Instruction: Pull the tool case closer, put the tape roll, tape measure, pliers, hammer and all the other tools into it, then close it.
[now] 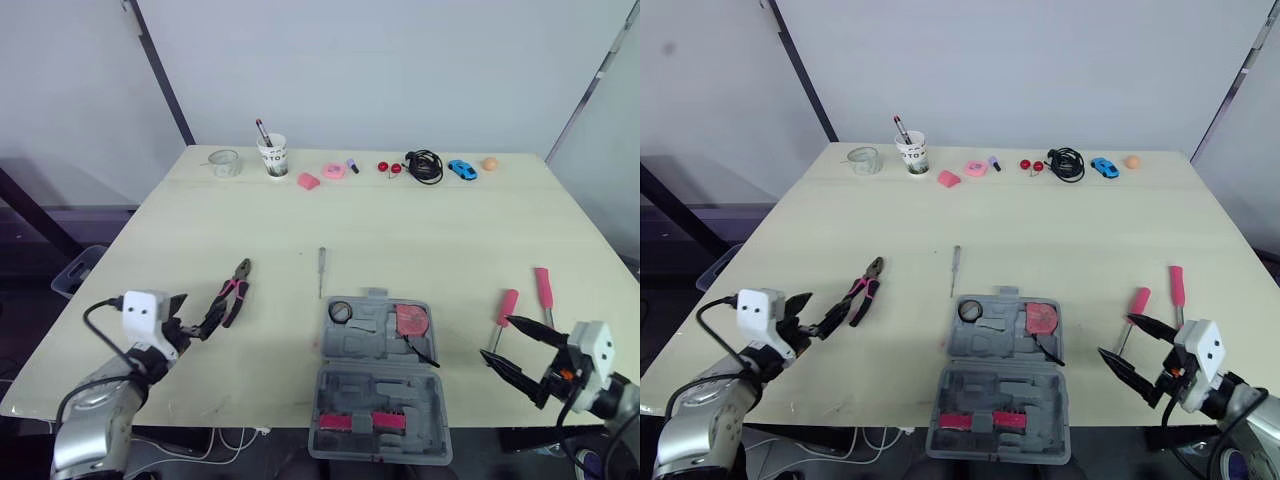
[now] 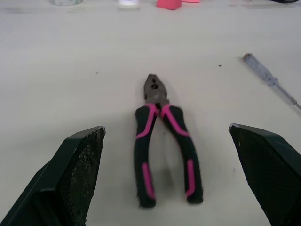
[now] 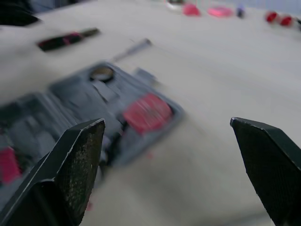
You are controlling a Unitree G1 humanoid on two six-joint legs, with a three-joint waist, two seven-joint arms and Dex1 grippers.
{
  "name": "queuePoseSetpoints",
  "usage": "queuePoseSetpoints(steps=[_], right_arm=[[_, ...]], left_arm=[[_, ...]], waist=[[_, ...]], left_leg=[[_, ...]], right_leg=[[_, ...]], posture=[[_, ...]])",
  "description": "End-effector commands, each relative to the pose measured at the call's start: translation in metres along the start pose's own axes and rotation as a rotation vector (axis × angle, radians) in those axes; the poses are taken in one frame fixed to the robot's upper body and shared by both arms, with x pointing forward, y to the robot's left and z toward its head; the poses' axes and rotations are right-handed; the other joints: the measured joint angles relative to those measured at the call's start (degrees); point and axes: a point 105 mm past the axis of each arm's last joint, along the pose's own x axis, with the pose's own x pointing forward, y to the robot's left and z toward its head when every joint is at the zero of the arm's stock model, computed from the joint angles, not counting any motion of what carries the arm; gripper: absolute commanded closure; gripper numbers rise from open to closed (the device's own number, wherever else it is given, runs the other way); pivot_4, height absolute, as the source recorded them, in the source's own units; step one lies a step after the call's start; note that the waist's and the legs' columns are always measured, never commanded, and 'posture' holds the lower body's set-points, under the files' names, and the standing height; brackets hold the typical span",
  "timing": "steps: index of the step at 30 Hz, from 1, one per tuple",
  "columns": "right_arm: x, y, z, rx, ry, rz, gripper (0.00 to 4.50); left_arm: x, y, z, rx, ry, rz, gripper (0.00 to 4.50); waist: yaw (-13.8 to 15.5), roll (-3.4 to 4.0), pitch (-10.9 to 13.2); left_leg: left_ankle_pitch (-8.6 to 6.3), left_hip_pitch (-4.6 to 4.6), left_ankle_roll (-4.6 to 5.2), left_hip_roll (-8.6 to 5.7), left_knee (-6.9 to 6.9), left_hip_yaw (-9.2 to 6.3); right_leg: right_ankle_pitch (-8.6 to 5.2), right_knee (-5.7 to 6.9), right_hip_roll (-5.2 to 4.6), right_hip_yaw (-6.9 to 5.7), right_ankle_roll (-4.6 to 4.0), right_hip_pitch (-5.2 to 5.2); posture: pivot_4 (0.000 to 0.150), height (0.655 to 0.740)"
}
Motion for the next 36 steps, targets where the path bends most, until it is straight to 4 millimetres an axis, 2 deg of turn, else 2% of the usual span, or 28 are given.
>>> queuePoseSetpoints(steps=[1, 7, 19, 32, 36], right_arm=[[0.015, 0.008, 0.021, -0.054, -0.045, 0.117, 0.03], [0.031, 0.018, 0.032, -0.117, -0.046, 0.264, 0.03], [0.063, 0.026, 0.05, -0.181, -0.088, 0.355, 0.03], [0.065, 0.025, 0.05, -0.188, -0.085, 0.348, 0.03], [0.065, 0.027, 0.049, -0.187, -0.086, 0.347, 0.03]], left_arm=[[0.014, 0.003, 0.007, 0.013, 0.018, 0.026, 0.0], [0.03, 0.004, 0.004, 0.024, 0.073, 0.046, 0.0], [0.061, 0.001, -0.012, 0.02, 0.184, 0.086, 0.0], [0.079, -0.005, -0.012, 0.035, 0.281, 0.063, 0.0], [0.082, 0.001, -0.012, 0.036, 0.283, 0.101, 0.0]], waist=[[0.0, -0.01, 0.0], [0.0, -0.02, 0.0], [0.1, -0.1, 0.0], [0.3, -0.11, 0.0], [0.3, -0.11, 0.0]], left_leg=[[0.0, 0.0, 0.0, -0.01, 0.01, -0.01], [0.0, -0.06, 0.0, -0.06, -0.01, -0.01], [0.01, -0.09, 0.0, -0.09, 0.09, -0.02], [0.01, -0.11, -0.01, -0.09, 0.09, -0.06], [0.02, -0.12, -0.01, -0.09, 0.09, -0.07]], right_leg=[[0.01, 0.0, 0.01, 0.0, 0.02, 0.0], [0.12, 0.0, 0.04, -0.02, 0.23, 0.0], [0.14, 0.1, 0.07, -0.08, 0.25, 0.03], [0.14, 0.14, 0.09, -0.14, 0.26, 0.03], [0.14, 0.15, 0.09, -0.14, 0.26, 0.03]], posture=[[0.15, 0.74], [0.15, 0.74], [0.15, 0.74], [0.15, 0.74], [0.15, 0.74]])
